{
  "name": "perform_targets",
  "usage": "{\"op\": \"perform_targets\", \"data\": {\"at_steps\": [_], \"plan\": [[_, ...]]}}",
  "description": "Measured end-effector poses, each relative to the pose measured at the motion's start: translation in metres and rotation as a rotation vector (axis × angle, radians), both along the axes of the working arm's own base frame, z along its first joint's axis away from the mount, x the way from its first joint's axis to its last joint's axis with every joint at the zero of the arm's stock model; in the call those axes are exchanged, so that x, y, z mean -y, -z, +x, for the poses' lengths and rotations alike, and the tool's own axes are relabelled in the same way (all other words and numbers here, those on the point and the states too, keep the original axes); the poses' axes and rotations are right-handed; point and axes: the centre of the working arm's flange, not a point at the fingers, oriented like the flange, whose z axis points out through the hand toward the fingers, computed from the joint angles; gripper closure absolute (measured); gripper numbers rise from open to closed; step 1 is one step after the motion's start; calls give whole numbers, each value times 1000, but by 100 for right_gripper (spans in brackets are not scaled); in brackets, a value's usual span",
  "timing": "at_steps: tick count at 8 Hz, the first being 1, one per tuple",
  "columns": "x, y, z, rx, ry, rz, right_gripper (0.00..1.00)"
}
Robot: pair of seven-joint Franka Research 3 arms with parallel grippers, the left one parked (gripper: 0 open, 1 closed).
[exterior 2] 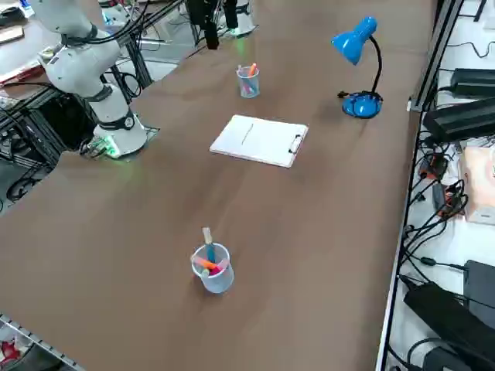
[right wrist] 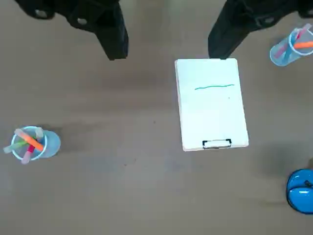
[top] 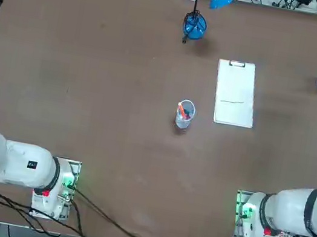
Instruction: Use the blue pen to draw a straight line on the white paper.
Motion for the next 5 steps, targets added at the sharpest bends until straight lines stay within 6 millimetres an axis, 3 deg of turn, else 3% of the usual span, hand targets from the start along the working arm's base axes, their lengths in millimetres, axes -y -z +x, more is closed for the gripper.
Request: {"op": "perform_targets", "data": {"at_steps": [5], "plan": [[2, 3, 1, -12, 34, -24, 0]]}}
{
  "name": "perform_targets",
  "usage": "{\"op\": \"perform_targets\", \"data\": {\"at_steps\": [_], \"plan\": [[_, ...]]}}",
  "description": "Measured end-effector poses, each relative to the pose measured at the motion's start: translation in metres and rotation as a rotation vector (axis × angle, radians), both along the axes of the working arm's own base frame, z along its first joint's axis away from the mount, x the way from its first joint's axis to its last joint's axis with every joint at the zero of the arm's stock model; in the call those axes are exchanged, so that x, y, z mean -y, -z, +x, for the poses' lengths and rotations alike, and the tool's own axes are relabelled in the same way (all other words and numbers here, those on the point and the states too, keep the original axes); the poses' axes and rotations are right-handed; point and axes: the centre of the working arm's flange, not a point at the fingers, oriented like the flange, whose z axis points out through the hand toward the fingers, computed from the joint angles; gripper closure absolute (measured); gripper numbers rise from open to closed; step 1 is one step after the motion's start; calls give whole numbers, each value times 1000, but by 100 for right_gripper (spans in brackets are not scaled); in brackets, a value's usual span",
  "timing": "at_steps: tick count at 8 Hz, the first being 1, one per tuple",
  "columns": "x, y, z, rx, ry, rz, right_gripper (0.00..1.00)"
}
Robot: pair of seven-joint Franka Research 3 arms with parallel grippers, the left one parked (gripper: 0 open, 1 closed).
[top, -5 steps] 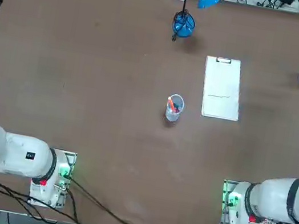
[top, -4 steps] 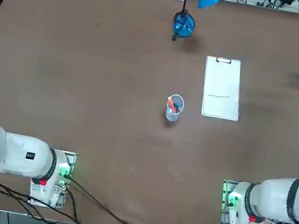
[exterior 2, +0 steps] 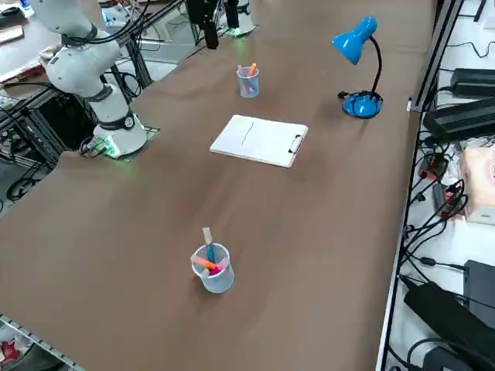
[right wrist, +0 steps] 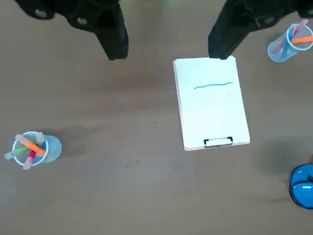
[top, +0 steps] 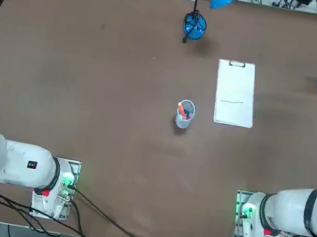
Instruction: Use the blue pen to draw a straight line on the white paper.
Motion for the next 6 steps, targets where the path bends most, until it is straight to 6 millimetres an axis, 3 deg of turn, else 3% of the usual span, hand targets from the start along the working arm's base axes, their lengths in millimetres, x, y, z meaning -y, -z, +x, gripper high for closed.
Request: {"op": "perform_targets", "data": {"at_steps": [3, 6], "plan": [[22, 46, 15, -23, -185, -131, 0], [101, 127, 20, 34, -435, -164, 0]]}}
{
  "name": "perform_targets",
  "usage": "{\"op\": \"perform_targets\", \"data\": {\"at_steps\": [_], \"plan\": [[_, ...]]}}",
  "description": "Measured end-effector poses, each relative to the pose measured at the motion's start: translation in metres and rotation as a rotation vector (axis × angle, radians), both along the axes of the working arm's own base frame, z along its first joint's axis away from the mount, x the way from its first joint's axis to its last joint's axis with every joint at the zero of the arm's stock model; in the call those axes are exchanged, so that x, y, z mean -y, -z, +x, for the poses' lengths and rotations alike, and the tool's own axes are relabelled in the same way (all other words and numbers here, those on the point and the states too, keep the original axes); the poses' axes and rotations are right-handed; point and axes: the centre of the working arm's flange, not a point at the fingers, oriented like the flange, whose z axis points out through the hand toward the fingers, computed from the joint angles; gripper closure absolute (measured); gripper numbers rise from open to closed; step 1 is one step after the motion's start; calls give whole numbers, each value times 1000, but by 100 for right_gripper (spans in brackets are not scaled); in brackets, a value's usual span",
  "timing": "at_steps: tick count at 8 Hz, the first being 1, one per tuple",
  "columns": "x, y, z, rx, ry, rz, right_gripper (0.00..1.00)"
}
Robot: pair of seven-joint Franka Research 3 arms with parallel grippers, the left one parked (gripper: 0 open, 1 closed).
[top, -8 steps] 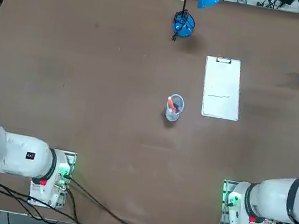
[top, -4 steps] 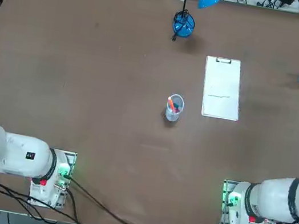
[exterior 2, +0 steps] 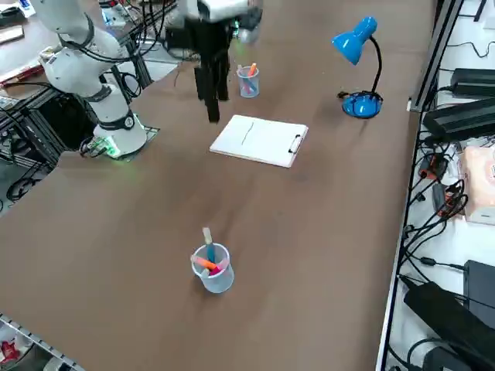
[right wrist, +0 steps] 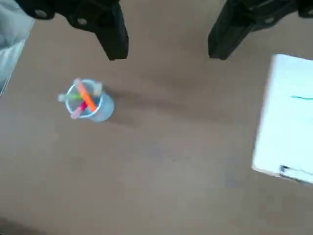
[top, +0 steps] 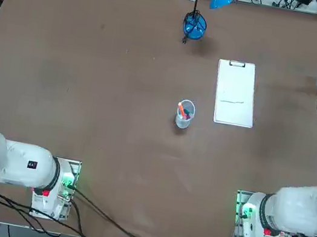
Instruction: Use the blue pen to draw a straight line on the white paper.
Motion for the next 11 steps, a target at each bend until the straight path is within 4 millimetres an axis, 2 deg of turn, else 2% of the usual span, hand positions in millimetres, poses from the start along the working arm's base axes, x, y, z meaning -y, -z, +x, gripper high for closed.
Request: {"op": "perform_targets", "data": {"at_steps": [1, 3, 7, 9, 11], "plan": [[21, 34, -4, 21, -72, -12, 0], [44, 89, -11, 31, -195, -32, 0], [107, 150, -15, 34, -364, -89, 1], [120, 183, -10, 53, -399, -117, 4], [124, 207, -6, 64, -411, -131, 7]]}}
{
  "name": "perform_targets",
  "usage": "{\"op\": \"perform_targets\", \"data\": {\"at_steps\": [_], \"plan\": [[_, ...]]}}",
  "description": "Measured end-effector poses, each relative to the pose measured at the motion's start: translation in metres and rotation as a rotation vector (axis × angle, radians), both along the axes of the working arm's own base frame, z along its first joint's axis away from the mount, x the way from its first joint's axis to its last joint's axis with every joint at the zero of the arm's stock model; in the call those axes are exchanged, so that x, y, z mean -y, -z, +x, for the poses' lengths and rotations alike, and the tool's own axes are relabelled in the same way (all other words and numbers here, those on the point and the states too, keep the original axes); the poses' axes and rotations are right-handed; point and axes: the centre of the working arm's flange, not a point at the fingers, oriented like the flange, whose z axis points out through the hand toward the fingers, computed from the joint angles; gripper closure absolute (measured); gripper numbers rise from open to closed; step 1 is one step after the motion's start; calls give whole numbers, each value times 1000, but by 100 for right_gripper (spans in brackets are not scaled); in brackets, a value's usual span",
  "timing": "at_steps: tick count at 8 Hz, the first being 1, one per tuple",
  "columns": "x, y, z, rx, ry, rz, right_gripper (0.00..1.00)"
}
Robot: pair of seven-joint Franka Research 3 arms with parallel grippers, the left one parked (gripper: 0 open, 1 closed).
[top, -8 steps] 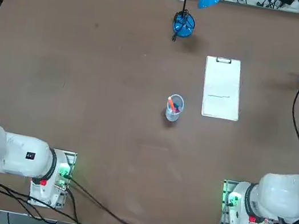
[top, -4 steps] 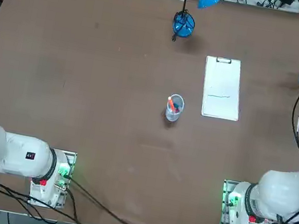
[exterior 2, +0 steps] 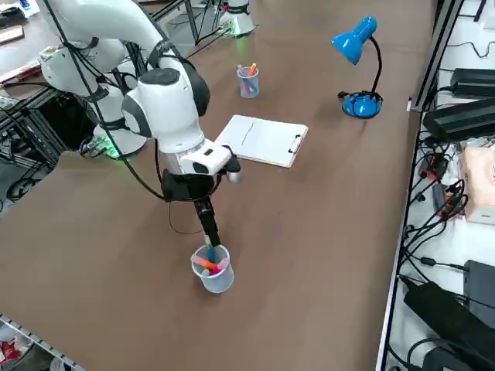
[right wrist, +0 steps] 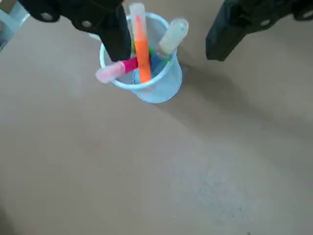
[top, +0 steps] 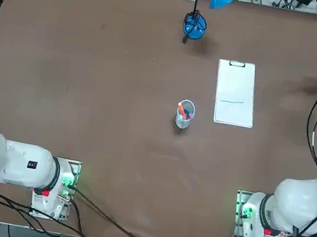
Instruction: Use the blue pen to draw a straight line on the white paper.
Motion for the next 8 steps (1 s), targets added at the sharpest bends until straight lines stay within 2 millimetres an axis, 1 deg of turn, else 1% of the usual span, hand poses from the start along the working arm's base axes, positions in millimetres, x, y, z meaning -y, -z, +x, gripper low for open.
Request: {"op": "perform_targets", "data": {"at_steps": [2, 4, 6, 8], "plan": [[0, 11, 1, -9, -1, 2, 13], [2, 18, 0, -20, 1, 5, 23], [8, 22, -3, -25, 12, 7, 30], [13, 24, -6, -28, 21, 7, 32]]}}
